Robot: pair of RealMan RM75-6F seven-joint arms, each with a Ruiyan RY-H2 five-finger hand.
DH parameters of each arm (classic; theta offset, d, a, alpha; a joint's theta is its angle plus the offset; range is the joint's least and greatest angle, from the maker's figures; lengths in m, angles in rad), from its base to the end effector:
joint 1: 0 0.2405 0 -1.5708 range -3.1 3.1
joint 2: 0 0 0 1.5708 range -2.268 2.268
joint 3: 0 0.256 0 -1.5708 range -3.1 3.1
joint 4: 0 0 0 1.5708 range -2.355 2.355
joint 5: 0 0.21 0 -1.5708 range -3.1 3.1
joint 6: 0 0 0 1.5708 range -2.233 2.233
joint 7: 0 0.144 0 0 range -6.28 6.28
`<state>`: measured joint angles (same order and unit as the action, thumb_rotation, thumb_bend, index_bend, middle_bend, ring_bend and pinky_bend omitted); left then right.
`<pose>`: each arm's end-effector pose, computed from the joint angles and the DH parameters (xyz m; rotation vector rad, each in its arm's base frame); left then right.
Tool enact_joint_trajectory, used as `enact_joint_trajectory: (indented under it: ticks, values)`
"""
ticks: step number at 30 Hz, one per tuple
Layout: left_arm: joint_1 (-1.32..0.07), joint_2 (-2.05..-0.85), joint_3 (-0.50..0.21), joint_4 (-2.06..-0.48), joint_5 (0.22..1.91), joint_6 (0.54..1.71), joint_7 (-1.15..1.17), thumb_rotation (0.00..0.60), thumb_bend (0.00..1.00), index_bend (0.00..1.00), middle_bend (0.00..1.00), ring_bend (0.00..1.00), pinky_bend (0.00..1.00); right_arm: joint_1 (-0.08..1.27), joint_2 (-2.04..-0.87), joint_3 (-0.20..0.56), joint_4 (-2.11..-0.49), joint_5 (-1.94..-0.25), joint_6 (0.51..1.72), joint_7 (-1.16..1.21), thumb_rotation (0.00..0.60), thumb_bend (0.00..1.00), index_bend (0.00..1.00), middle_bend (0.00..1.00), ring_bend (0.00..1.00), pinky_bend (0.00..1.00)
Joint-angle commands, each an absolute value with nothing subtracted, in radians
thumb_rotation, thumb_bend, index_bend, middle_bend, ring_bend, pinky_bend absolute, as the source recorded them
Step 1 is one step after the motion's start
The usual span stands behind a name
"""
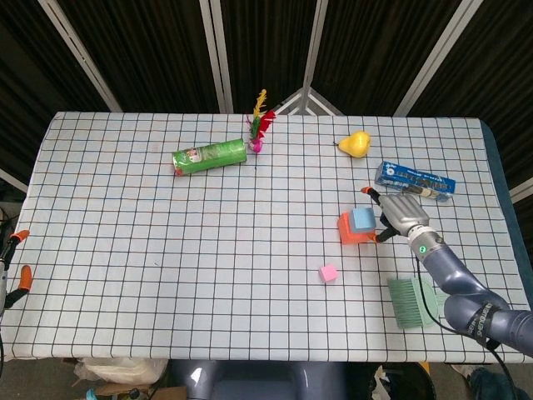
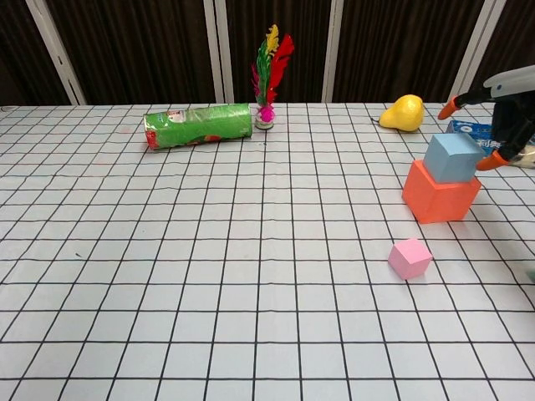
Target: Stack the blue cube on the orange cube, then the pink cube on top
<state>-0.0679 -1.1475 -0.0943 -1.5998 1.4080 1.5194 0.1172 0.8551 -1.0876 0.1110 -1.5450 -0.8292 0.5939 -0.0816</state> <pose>-0.3208 0.1840 0.1670 -1.2835 -0.8243 -0.8182 -0.2106 -0.3876 0.1060 1.7464 -1.2560 0.6236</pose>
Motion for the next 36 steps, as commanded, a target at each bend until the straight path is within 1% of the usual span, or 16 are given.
enact_joint_trajectory:
  ticks: [1,6,10,14,17,19,25,26,30,33,36]
  values:
    - [-0.069,-1.147,-0.093,-1.6,1.41,1.517,0.117,0.6,0.56,0.17,0.04,0.0,0.0,0.85,-1.038,0.08,-1.597,-0.828,0.59,-0.115,0.6,0.31,0.1,1.0,1.0,0.91]
    - [-0.067,-1.144,-0.09,-1.602,1.415,1.519,0.111,0.6,0.56,0.17,0.04,0.0,0.0,0.831,-0.958,0.038,-1.694,-0.823,0.619,-0.156,0.6,0.31,0.09,1.0,1.0,0.91]
    - [-0.065,-1.14,-0.089,-1.601,1.42,1.523,0.1,0.6,0.56,0.17,0.05,0.0,0.0,0.793,-0.901,0.034,-1.754,-0.833,0.664,-0.136,0.6,0.31,0.09,1.0,1.0,0.87]
    - [-0.063,-1.136,-0.087,-1.601,1.423,1.524,0.09,0.6,0.56,0.17,0.05,0.0,0.0,0.751,-0.866,0.035,-1.777,-0.865,0.705,-0.103,0.6,0.31,0.08,1.0,1.0,0.84]
    - [-0.061,-1.133,-0.086,-1.602,1.428,1.53,0.081,0.6,0.56,0.17,0.05,0.0,0.0,0.702,-0.829,0.019,-1.802,-0.899,0.747,-0.087,0.6,0.31,0.05,1.0,1.0,0.83]
    - [-0.06,-1.132,-0.085,-1.602,1.431,1.532,0.078,0.6,0.56,0.17,0.05,0.0,0.0,0.663,-0.811,0.01,-1.826,-0.939,0.786,-0.071,0.6,0.31,0.05,1.0,1.0,0.83]
    - [-0.06,-1.131,-0.085,-1.602,1.432,1.531,0.075,0.6,0.56,0.17,0.05,0.0,0.0,0.536,-0.832,-0.007,-1.84,-1.126,0.939,0.024,0.6,0.31,0.05,1.0,1.0,0.83]
    - [-0.06,-1.131,-0.085,-1.602,1.432,1.531,0.075,0.6,0.56,0.17,0.05,0.0,0.0,0.51,-0.848,-0.011,-1.828,-1.175,0.975,0.048,0.6,0.31,0.06,1.0,1.0,0.83]
    - [-0.06,-1.131,-0.084,-1.602,1.434,1.531,0.075,0.6,0.56,0.17,0.05,0.0,0.0,0.459,-0.898,-0.025,-1.791,-1.317,1.056,0.113,0.6,0.31,0.1,1.0,1.0,0.83]
    - [-0.059,-1.13,-0.083,-1.603,1.434,1.531,0.074,0.6,0.56,0.17,0.05,0.0,0.0,0.447,-0.93,-0.037,-1.767,-1.405,1.08,0.14,0.6,0.31,0.13,1.0,1.0,0.83]
    - [-0.058,-1.129,-0.086,-1.602,1.431,1.534,0.07,0.6,0.56,0.18,0.05,0.0,0.0,0.442,-0.953,-0.05,-1.755,-1.457,1.083,0.145,0.6,0.31,0.16,1.0,1.0,0.83]
